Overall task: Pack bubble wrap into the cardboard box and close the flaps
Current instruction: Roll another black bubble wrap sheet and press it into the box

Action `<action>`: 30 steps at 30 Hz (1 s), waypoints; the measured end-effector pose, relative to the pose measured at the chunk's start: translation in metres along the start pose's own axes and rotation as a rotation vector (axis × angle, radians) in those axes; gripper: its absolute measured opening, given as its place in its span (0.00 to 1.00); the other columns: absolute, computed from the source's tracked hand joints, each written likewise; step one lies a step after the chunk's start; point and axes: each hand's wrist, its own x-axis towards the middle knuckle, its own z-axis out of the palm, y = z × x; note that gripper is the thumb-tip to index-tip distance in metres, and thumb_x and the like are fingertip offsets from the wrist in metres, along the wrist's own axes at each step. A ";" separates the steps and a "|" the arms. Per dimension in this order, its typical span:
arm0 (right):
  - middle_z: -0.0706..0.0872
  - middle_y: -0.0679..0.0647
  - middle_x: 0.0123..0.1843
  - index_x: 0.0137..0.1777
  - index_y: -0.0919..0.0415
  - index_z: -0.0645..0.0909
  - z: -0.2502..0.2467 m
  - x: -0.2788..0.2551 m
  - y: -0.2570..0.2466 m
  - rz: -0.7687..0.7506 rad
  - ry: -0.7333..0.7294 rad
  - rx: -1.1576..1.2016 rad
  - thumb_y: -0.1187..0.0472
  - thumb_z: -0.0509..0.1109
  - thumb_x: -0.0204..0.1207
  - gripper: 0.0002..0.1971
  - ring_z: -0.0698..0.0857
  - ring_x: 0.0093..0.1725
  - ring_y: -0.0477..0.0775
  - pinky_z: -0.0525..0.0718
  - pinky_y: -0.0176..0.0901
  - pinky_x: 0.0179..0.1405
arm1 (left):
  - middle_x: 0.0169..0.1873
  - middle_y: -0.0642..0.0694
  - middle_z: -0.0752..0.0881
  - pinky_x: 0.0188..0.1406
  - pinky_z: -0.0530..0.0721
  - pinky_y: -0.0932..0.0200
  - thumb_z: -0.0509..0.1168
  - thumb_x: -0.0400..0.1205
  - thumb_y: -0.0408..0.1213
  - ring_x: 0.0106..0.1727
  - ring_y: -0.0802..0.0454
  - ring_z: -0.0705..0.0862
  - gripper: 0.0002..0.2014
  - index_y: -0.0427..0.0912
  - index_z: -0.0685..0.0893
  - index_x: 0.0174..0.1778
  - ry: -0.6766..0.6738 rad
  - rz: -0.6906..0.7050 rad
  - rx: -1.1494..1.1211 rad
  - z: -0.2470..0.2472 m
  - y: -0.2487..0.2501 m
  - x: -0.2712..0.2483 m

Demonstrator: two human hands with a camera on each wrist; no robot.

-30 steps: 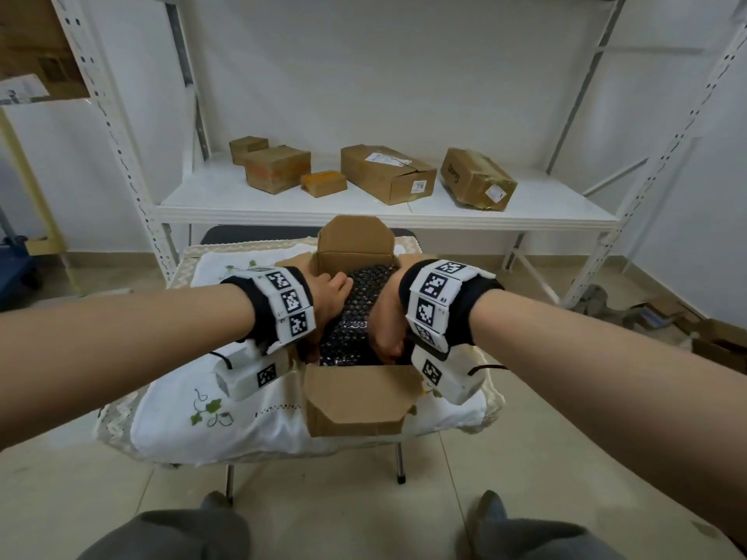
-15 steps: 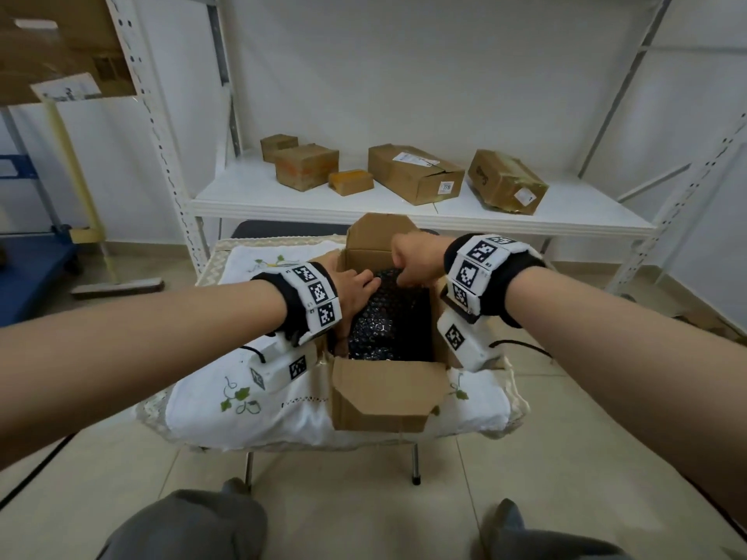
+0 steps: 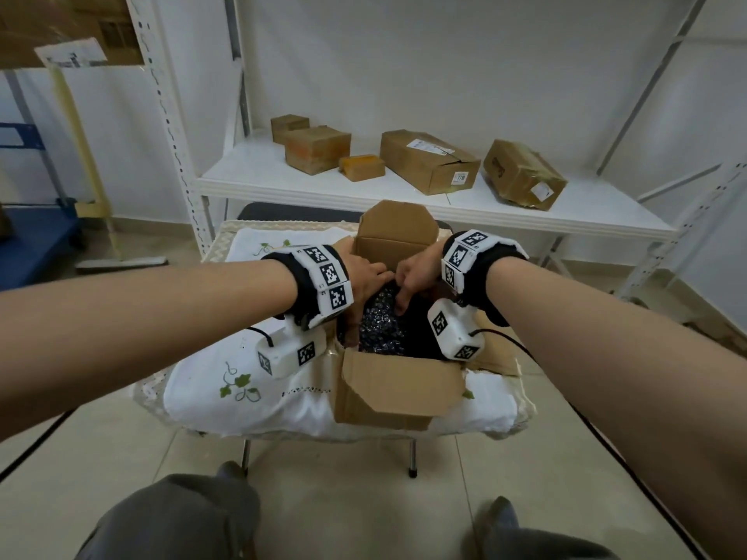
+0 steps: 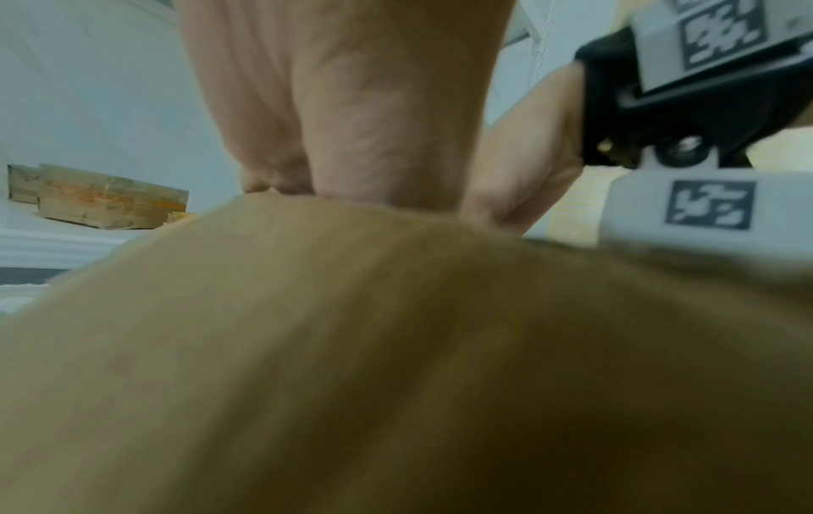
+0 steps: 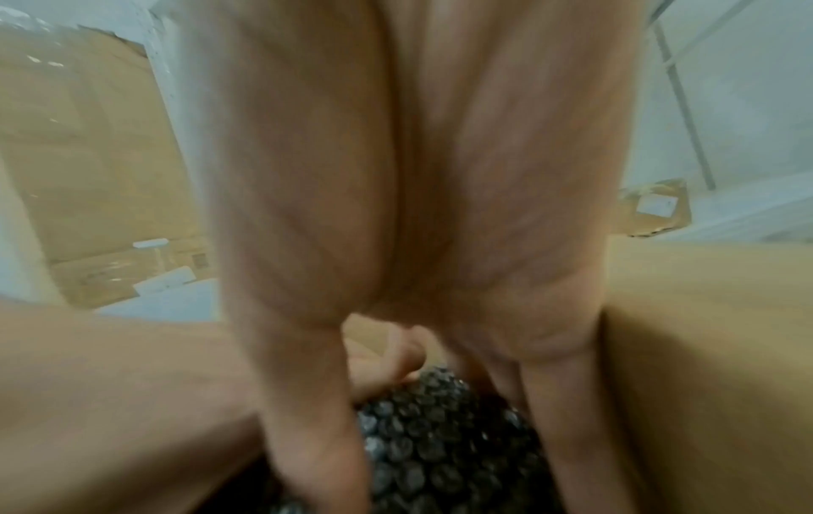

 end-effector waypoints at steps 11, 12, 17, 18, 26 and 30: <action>0.78 0.62 0.40 0.48 0.66 0.72 -0.002 -0.015 -0.022 -0.083 0.019 0.014 0.68 0.67 0.82 0.05 0.77 0.32 0.54 0.78 0.34 0.19 | 0.73 0.60 0.76 0.80 0.47 0.30 0.73 0.43 0.77 0.74 0.47 0.76 0.63 0.65 0.61 0.78 -0.022 0.006 -0.068 0.006 -0.008 -0.003; 0.80 0.63 0.39 0.44 0.66 0.75 -0.002 -0.011 -0.023 -0.083 0.002 0.022 0.68 0.67 0.82 0.05 0.79 0.33 0.56 0.79 0.37 0.24 | 0.74 0.60 0.75 0.80 0.46 0.30 0.75 0.47 0.74 0.74 0.48 0.76 0.60 0.65 0.62 0.78 -0.031 -0.001 -0.075 0.005 -0.009 -0.005; 0.86 0.68 0.51 0.56 0.70 0.81 0.004 -0.017 -0.019 -0.075 0.064 0.187 0.71 0.67 0.79 0.08 0.87 0.53 0.66 0.86 0.57 0.57 | 0.82 0.57 0.63 0.82 0.38 0.31 0.76 0.56 0.71 0.81 0.48 0.67 0.60 0.57 0.59 0.83 -0.065 -0.032 -0.024 -0.004 0.001 -0.015; 0.86 0.66 0.51 0.58 0.68 0.80 0.007 -0.021 -0.019 -0.075 0.102 0.211 0.71 0.68 0.78 0.09 0.86 0.55 0.65 0.85 0.58 0.60 | 0.81 0.52 0.65 0.83 0.43 0.34 0.76 0.59 0.70 0.79 0.46 0.69 0.58 0.53 0.61 0.83 -0.051 -0.050 0.020 -0.006 0.005 -0.017; 0.86 0.74 0.58 0.64 0.80 0.79 0.017 -0.028 -0.024 -0.067 0.058 0.186 0.72 0.64 0.77 0.17 0.83 0.63 0.77 0.86 0.59 0.53 | 0.52 0.44 0.84 0.54 0.86 0.48 0.84 0.54 0.61 0.51 0.43 0.86 0.37 0.43 0.85 0.53 0.076 -0.100 0.050 -0.014 0.021 -0.035; 0.86 0.72 0.59 0.58 0.73 0.81 0.020 -0.028 -0.019 -0.071 0.097 0.243 0.71 0.65 0.77 0.11 0.85 0.63 0.74 0.84 0.60 0.62 | 0.61 0.43 0.84 0.75 0.69 0.44 0.79 0.66 0.55 0.65 0.42 0.81 0.36 0.42 0.79 0.66 -0.026 -0.113 0.095 -0.019 0.021 -0.034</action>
